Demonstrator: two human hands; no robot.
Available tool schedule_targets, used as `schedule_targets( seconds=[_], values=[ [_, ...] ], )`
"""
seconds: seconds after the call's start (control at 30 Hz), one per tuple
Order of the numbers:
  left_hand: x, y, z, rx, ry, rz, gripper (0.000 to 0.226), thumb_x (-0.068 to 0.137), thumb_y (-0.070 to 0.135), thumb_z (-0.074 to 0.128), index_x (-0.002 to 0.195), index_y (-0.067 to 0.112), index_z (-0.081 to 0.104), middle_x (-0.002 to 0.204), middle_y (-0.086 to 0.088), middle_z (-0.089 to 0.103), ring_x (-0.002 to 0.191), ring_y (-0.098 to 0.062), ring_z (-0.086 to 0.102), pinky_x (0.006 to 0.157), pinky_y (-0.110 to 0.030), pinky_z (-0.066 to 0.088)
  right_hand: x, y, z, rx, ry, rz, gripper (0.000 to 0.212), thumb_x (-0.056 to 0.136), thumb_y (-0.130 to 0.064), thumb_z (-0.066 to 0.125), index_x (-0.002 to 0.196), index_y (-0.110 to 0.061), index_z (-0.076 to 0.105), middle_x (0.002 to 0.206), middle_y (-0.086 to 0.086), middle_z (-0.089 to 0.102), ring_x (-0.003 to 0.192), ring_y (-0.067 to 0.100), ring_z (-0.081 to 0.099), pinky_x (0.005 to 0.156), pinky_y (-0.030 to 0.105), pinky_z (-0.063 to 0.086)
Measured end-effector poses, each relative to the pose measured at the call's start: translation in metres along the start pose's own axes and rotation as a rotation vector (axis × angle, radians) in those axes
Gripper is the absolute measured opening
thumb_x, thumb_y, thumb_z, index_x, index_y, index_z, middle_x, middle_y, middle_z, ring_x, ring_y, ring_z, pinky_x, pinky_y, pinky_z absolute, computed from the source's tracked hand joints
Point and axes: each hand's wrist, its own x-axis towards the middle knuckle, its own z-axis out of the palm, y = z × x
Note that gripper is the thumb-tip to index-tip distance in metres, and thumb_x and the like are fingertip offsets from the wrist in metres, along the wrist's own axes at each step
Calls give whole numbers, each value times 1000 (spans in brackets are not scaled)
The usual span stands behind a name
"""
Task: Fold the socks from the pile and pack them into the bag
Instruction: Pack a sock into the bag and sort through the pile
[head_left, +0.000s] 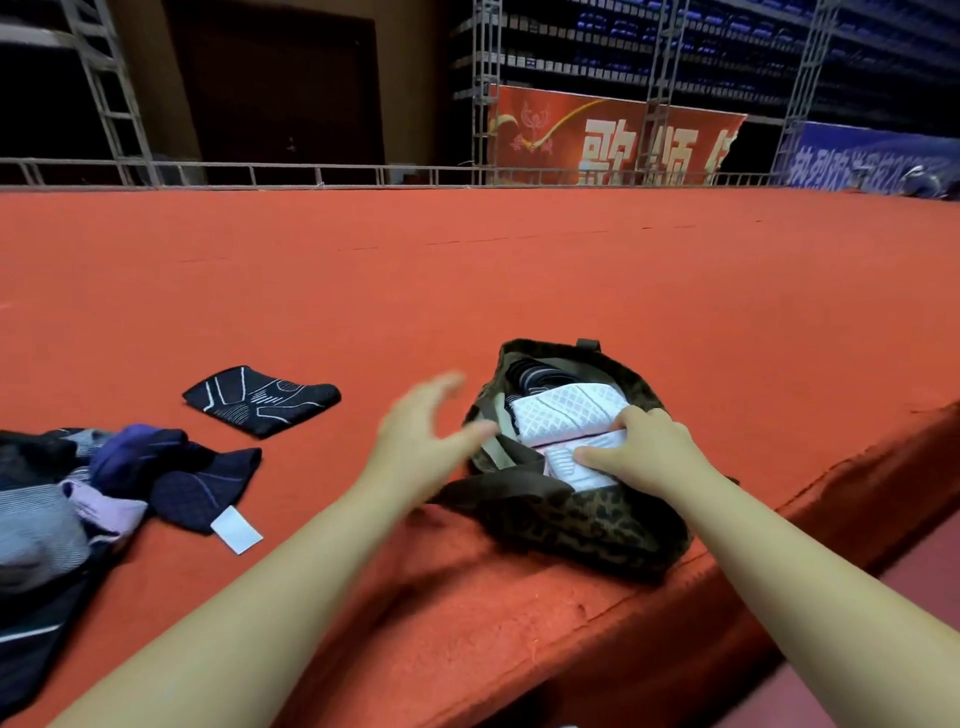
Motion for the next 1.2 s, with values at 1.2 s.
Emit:
schedule_targets(
  seconds=[1.2],
  values=[
    [43, -32, -46, -131, 225, -325, 29, 89, 31, 62, 112, 14, 59, 110, -1, 61, 102, -17, 56, 90, -32, 42, -4, 22, -31, 279, -35, 45, 38, 71, -40, 74, 81, -15, 48, 78, 1, 55, 68, 20, 54, 56, 30, 36]
  ],
)
